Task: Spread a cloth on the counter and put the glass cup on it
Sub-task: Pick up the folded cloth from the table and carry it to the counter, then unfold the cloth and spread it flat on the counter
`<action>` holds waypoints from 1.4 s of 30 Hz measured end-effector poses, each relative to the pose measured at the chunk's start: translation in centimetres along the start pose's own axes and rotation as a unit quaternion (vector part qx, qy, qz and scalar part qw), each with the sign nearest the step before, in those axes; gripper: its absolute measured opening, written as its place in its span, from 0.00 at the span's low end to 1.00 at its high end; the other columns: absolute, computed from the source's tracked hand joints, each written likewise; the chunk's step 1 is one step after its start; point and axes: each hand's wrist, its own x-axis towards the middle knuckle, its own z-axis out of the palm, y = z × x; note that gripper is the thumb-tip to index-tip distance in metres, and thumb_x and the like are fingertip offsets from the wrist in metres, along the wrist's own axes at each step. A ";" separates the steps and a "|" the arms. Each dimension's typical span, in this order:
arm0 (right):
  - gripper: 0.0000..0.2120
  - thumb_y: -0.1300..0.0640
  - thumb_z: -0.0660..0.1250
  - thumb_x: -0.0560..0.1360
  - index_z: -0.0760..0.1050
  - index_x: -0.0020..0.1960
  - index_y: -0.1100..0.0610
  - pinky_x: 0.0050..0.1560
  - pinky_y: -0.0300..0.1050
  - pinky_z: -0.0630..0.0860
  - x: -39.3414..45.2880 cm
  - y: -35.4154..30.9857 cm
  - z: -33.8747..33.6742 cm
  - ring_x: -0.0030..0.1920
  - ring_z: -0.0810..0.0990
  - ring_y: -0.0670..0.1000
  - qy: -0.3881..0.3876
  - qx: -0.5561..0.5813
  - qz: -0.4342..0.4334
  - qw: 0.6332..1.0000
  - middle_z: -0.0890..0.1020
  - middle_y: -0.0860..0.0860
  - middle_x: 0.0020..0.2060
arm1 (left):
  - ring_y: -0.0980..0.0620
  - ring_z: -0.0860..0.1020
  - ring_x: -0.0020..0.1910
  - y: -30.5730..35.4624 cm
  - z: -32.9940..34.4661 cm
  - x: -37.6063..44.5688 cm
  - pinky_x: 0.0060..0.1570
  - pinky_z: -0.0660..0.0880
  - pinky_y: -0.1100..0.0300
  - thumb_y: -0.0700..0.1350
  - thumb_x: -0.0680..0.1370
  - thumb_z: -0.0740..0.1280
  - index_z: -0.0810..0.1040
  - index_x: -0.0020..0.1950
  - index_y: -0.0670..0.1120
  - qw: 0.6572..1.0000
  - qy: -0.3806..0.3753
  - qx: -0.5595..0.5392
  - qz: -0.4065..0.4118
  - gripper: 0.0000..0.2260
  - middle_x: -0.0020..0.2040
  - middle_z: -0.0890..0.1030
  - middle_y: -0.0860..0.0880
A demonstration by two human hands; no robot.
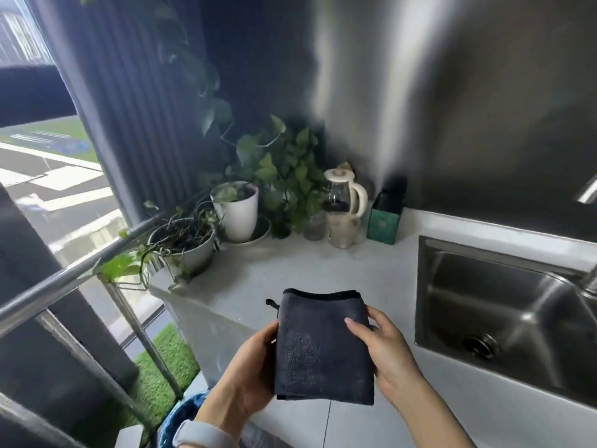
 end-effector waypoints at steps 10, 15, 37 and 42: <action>0.19 0.62 0.69 0.72 0.72 0.61 0.52 0.43 0.40 0.76 11.6 0.8 4.8 0.51 0.81 0.49 0.050 -0.046 0.020 0.997 0.81 0.51 0.53 | 0.43 0.82 0.49 6.7 -3.8 12.1 0.46 0.79 0.47 0.57 0.70 0.67 0.82 0.53 0.43 0.995 0.008 0.055 -0.083 0.22 0.53 0.84 0.42; 0.17 0.53 0.70 0.71 0.70 0.58 0.47 0.44 0.37 0.73 15.6 1.9 9.1 0.49 0.79 0.42 0.104 -0.076 0.027 0.991 0.80 0.43 0.50 | 0.47 0.83 0.37 9.5 -6.2 17.9 0.32 0.77 0.55 0.53 0.74 0.64 0.82 0.49 0.44 0.991 -0.004 0.103 -0.083 0.14 0.42 0.86 0.45; 0.12 0.58 0.68 0.71 0.79 0.54 0.59 0.44 0.50 0.80 20.7 1.9 12.4 0.48 0.84 0.57 0.157 0.159 0.163 0.961 0.85 0.58 0.48 | 0.51 0.80 0.49 12.9 -5.2 25.8 0.42 0.79 0.55 0.45 0.79 0.59 0.78 0.51 0.51 0.972 -0.084 0.219 -0.026 0.08 0.48 0.83 0.50; 0.10 0.63 0.65 0.74 0.78 0.54 0.62 0.47 0.44 0.76 20.4 4.2 7.7 0.49 0.81 0.53 0.267 -0.023 0.151 0.952 0.83 0.56 0.51 | 0.47 0.81 0.47 14.4 -10.0 27.9 0.43 0.76 0.54 0.43 0.78 0.60 0.79 0.49 0.47 0.977 0.006 0.211 -0.036 0.07 0.46 0.84 0.46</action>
